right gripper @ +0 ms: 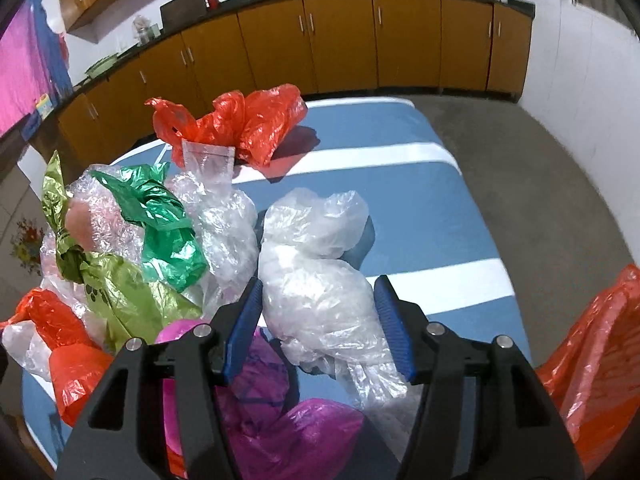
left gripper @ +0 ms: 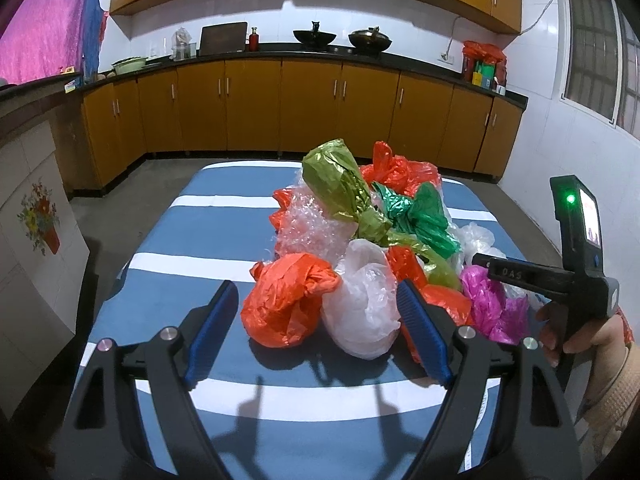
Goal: Collect trash
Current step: 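Lift the clear bag with the right gripper while the left gripper grasps the red bag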
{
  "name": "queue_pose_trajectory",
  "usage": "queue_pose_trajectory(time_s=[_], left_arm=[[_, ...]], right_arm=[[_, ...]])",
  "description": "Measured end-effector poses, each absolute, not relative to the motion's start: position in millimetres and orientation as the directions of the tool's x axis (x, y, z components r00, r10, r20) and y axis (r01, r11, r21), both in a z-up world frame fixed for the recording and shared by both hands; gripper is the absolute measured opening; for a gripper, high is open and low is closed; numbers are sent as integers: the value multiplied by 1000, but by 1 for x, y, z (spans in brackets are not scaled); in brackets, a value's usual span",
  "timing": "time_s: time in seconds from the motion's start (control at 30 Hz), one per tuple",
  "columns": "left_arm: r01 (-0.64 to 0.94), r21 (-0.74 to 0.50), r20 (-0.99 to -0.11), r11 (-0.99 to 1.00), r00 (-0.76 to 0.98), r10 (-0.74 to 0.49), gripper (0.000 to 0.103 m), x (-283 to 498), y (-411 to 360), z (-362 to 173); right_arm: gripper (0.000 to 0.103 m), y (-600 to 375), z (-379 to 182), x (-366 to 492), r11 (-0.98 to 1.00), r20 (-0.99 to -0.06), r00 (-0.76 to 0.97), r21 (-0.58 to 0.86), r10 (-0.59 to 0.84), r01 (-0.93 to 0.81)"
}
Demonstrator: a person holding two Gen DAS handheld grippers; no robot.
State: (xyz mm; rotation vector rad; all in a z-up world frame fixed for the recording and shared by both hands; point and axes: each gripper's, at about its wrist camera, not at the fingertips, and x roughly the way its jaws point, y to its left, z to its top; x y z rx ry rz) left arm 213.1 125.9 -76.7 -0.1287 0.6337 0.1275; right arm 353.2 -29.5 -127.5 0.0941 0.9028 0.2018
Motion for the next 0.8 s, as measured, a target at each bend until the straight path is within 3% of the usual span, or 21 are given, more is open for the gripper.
queue_pose_trajectory(time_s=[0.07,0.27,0.8], left_arm=[[-153,-77,-596,985,799,77,80,213,123,-77],[-141,-64,-593,988,801,76,80,212,119,-75],[-164,-68,-593,984,800,93,78,208,124,-73]], right_arm=[[56,-29,-130,355,975,-779,586,174,222,-139],[34,-27,-126,347,969,-770,589,173,244,-175],[33,-56,-87,294,982,-670,718,136,187,-129]])
